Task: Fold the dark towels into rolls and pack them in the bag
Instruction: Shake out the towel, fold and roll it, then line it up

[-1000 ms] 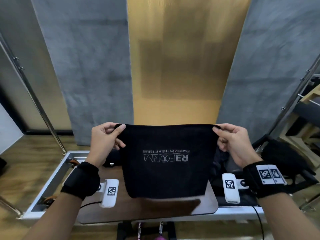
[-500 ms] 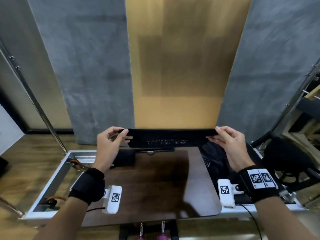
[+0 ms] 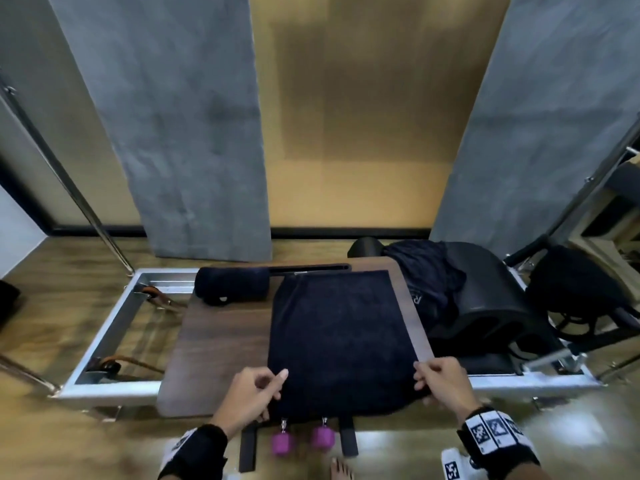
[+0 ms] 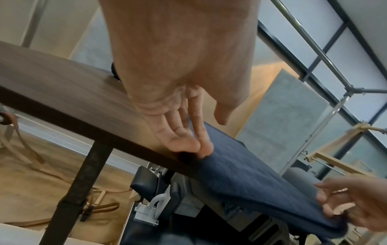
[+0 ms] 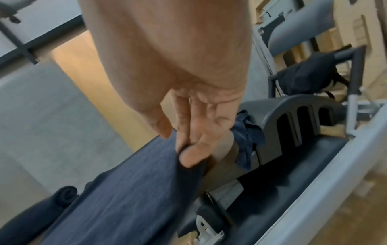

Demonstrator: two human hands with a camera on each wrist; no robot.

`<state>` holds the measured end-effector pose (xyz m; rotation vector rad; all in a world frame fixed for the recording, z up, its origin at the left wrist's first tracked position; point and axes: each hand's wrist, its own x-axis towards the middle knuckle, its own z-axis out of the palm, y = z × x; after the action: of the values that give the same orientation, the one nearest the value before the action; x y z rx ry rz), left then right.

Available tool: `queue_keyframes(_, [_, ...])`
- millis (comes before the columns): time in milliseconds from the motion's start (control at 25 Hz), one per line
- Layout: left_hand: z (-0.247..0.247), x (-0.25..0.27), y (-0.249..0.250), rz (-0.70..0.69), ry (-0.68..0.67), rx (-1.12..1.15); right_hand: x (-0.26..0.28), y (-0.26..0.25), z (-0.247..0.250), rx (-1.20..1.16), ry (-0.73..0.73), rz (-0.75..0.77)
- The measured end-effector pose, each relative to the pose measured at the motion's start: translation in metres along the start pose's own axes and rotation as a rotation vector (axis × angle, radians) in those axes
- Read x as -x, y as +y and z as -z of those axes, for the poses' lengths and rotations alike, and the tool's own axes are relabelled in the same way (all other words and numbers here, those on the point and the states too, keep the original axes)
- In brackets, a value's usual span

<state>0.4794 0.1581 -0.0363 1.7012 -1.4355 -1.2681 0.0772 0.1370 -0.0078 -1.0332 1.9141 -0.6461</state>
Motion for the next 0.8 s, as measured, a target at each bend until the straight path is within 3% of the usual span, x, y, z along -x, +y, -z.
queue_keyframes(120, [0.000,-0.010,0.008,-0.024,0.048,-0.161,-0.011,-0.014,0.003,0.183,-0.029,0.054])
queue_keyframes(280, [0.004,-0.056,0.044,-0.044,0.286,-0.076,-0.034,-0.058,-0.015,0.058,-0.088,0.171])
queue_keyframes(400, [0.004,-0.099,0.068,-0.014,0.373,-0.025,-0.059,-0.094,-0.041,-0.056,-0.195,0.199])
queue_keyframes(680, [-0.007,-0.188,0.086,0.222,0.389,0.082,-0.117,-0.127,-0.087,-0.019,-0.290,0.153])
queue_keyframes(800, [-0.014,-0.208,0.085,0.221,0.385,0.028,-0.133,-0.125,-0.084,0.023,-0.259,0.075])
